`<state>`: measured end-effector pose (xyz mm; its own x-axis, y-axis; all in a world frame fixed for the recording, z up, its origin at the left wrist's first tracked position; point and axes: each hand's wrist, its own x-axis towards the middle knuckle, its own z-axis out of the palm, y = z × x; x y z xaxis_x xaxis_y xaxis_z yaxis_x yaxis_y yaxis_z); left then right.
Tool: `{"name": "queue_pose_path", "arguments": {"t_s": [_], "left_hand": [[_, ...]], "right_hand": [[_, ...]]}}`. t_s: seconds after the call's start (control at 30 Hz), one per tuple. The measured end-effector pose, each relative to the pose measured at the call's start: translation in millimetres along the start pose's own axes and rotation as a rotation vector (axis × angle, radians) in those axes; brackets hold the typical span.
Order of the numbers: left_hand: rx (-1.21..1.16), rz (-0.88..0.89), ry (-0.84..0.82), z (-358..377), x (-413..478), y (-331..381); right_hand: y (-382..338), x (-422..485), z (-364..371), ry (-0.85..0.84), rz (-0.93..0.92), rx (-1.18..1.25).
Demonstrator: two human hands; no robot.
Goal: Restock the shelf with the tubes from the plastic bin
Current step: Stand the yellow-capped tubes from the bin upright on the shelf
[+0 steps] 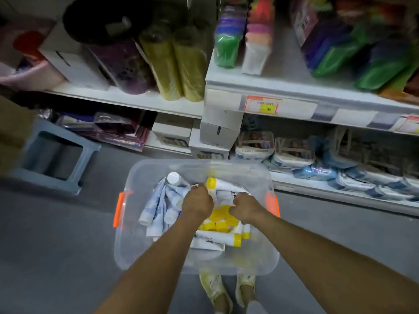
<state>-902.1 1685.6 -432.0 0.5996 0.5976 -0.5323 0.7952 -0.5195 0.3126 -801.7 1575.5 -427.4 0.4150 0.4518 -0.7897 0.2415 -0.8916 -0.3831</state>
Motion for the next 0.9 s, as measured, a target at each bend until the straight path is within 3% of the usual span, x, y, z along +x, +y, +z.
{"name": "queue_pose_path", "arguments": {"t_s": [0.1, 0.2, 0.33, 0.43, 0.53, 0.63, 0.77, 0.9], "left_hand": [[0.305, 0.088, -0.044, 25.6, 17.3, -0.4], [0.457, 0.138, -0.052, 41.8, 31.7, -1.3], [0.474, 0.125, -0.052, 53.2, 43.5, -9.8], [0.483, 0.124, -0.024, 49.2, 41.6, -8.0], [0.391, 0.093, -0.058, 31.6, 26.4, -3.5], [0.063, -0.084, -0.162, 6.8, -0.2, -10.8], [-0.887, -0.442, -0.281, -33.7, -48.6, -20.1], [-1.317, -0.377, -0.289, -72.1, -95.1, -9.4]], "right_hand": [[7.2, 39.1, 20.6, 0.023, 0.057, 0.019], [6.2, 62.1, 36.9, 0.007, 0.176, 0.136], [3.1, 77.6, 44.2, 0.015, 0.265, 0.172], [-4.8, 73.2, 37.6, -0.076, 0.194, 0.130], [-9.1, 46.9, 23.7, -0.114, 0.163, 0.255], [-8.6, 13.2, 3.9, -0.126, 0.207, 0.456], [-9.4, -38.0, -27.8, -0.086, 0.234, 0.644], [-18.3, -77.6, -50.2, -0.085, 0.172, 0.873]]}}
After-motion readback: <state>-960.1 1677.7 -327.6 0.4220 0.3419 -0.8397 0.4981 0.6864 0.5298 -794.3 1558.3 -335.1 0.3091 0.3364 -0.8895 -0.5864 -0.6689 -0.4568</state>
